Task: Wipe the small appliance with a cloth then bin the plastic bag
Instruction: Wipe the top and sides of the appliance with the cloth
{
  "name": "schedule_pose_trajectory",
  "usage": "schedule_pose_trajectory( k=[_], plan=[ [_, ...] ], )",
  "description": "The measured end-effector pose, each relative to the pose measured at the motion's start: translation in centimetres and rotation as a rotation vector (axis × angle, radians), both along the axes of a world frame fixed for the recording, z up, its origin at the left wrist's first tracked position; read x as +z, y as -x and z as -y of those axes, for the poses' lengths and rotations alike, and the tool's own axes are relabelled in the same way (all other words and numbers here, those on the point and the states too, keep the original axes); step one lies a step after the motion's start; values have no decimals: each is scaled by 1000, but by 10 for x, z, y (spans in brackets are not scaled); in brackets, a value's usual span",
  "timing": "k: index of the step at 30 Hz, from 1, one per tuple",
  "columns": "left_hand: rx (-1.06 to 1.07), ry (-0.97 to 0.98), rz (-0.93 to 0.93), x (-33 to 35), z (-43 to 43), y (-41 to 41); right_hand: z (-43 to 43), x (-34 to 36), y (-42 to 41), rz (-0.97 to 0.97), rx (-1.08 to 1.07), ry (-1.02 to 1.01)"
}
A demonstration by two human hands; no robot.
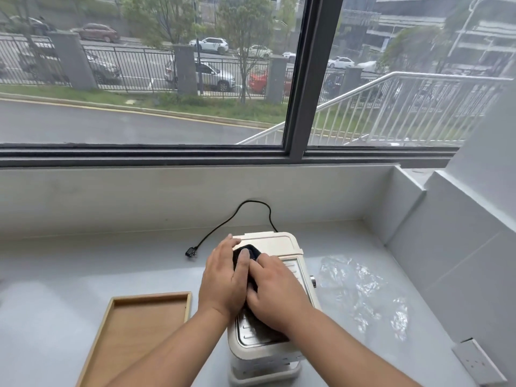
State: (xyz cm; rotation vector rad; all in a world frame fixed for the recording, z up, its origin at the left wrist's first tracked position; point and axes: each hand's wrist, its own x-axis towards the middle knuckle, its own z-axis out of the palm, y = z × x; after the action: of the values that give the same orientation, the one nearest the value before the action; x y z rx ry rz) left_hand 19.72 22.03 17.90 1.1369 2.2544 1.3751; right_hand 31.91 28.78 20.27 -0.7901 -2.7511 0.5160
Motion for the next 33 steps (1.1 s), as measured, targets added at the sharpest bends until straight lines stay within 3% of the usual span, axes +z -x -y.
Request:
schedule_pose_trajectory(
  k=[3,6,12,24,33],
  plan=[
    [-114,53,26,1,-2,2,14,4,-22,21,17,13],
    [-57,45,56,9,-9,6,29,0,-46,51,52,-1],
    [-64,120,-144,0,-17,0,12,-2,-82,67,6,15],
    [-22,91,-154,-8,-21,3,-53,-1,8,-9,-260,-29],
    [-27,-12,-78,-2,-8,-2,15,3,-30,15,3,56]
  ],
)
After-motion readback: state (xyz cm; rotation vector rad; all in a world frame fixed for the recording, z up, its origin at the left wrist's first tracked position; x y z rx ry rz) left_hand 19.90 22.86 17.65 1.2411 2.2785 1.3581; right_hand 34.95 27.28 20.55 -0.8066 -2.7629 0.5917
